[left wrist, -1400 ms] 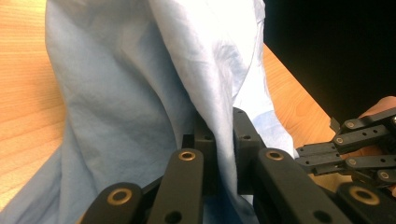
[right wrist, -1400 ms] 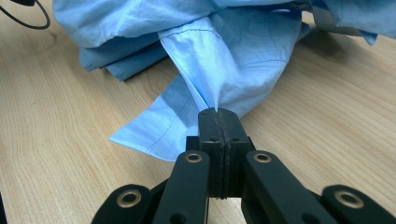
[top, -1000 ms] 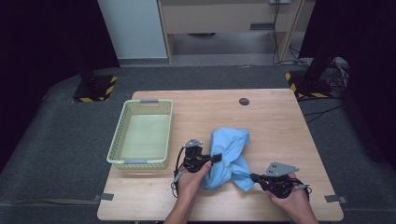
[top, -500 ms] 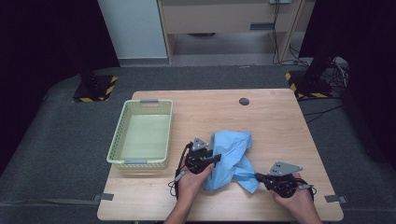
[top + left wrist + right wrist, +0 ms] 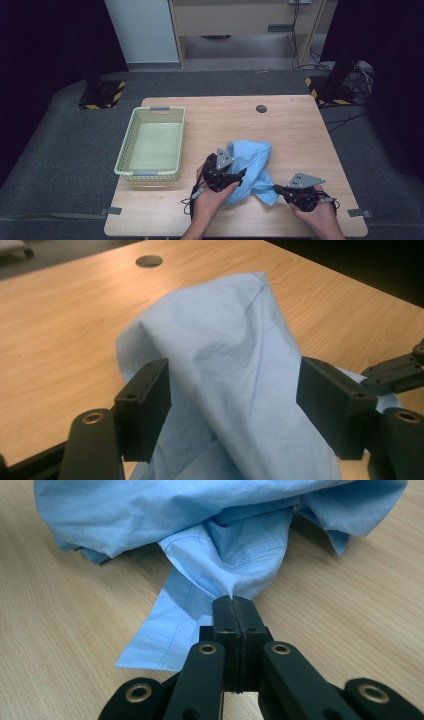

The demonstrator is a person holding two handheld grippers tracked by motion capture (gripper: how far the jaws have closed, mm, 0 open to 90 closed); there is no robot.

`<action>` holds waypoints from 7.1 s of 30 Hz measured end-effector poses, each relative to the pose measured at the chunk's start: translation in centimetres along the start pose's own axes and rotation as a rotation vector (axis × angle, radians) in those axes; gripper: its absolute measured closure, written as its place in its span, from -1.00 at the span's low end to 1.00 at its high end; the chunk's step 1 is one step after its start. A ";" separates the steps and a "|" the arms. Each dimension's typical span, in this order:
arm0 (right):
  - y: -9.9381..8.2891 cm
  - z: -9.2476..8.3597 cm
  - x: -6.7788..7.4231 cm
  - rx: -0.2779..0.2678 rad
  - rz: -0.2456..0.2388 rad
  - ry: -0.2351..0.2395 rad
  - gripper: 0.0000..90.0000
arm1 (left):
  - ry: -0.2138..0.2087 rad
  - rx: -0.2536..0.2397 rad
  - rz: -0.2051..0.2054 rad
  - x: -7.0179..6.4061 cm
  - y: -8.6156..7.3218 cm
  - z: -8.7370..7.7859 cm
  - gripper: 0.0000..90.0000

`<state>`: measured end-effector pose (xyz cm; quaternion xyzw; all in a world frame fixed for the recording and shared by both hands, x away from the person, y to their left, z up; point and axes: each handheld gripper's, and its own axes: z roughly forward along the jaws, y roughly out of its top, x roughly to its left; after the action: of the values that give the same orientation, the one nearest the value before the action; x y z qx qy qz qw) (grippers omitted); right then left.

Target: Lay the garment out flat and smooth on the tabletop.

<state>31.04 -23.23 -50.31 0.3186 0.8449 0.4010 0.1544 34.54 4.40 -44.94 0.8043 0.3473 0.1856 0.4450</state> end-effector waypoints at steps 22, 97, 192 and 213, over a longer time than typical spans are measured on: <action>-0.1 -0.9 0.2 -0.014 -0.004 0.002 1.00 | 0.006 0.056 0.129 -3.2 0.2 2.7 -0.50; -0.5 -3.4 -1.4 -0.076 0.048 -0.023 1.00 | 0.071 0.135 -0.095 5.5 -4.0 4.3 0.33; 2.7 3.3 -5.0 0.073 -0.096 -0.125 0.24 | -0.010 0.182 0.065 -3.4 -5.4 3.1 0.29; 3.6 6.8 -5.2 0.074 -0.186 -0.156 0.52 | -0.018 0.142 0.077 -3.6 -5.1 2.7 0.94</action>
<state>39.92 -21.06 -51.78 0.2743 0.8706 0.3275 0.2442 31.70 2.10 -50.68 0.8482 0.3243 0.1706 0.3824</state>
